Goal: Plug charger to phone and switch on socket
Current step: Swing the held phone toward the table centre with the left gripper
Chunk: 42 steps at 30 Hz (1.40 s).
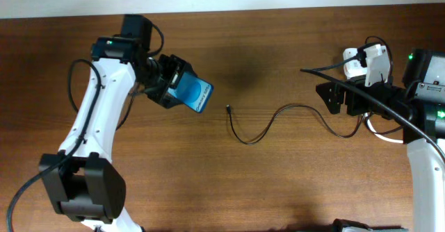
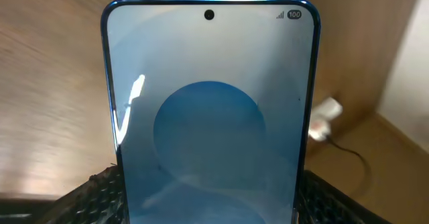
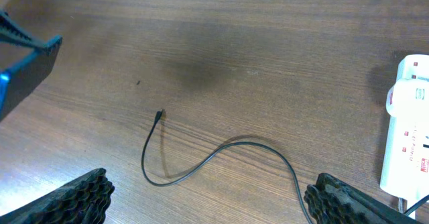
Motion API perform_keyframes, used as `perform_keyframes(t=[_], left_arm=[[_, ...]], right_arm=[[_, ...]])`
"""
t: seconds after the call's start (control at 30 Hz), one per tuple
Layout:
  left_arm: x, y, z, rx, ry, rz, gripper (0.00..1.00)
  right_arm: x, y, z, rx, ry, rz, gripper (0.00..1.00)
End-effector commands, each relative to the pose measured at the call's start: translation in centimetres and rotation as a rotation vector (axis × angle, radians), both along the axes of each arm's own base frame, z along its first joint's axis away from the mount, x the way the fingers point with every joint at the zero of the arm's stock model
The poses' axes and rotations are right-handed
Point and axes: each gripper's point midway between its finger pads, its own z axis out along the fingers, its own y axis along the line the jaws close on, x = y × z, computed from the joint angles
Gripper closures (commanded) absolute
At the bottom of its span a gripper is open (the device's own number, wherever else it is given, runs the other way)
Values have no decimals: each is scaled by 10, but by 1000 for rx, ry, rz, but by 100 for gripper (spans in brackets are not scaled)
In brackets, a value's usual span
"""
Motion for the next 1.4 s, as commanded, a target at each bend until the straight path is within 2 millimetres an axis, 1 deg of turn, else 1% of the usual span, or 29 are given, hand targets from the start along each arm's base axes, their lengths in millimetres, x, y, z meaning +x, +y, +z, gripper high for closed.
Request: perform_keyframes(t=[0.0,0.23,0.43,0.57,0.63,0.87,0.93,1.0,1.07,1.13,1.23,1.37], left_arm=[[-6,-20,39,-216,-32,-25,100],[-12,-32,61,-384,-5,-46,100],[-16,-39,72,-475,84,4,100],[-16,-36,83,-554,134,40,100],[-14,-33,86,-572,131,45,100],[-9,-22,86,-569,119,74,100],[-7,-19,79,-526,107,84,100],[-3,-12,68,-449,70,88,100],[3,6,45,-281,34,123,100],[5,25,27,-129,34,172,100],[6,36,16,-24,29,195,100],[9,52,6,87,26,248,100]], right_arm=[[2,-1,6,-11,-20,4,2],[2,-1,6,-11,-20,4,2],[2,-1,6,-11,-20,4,2],[1,-1,6,-10,-17,4,2],[1,-1,6,-10,-16,4,2],[1,-1,6,-10,-16,4,2],[1,-1,5,-10,-16,4,2],[1,-1,5,-10,-15,4,2],[2,-1,3,-8,-9,4,2],[4,-1,0,-2,3,6,2],[10,1,-6,51,40,-13,1],[19,1,-22,111,119,-54,2]])
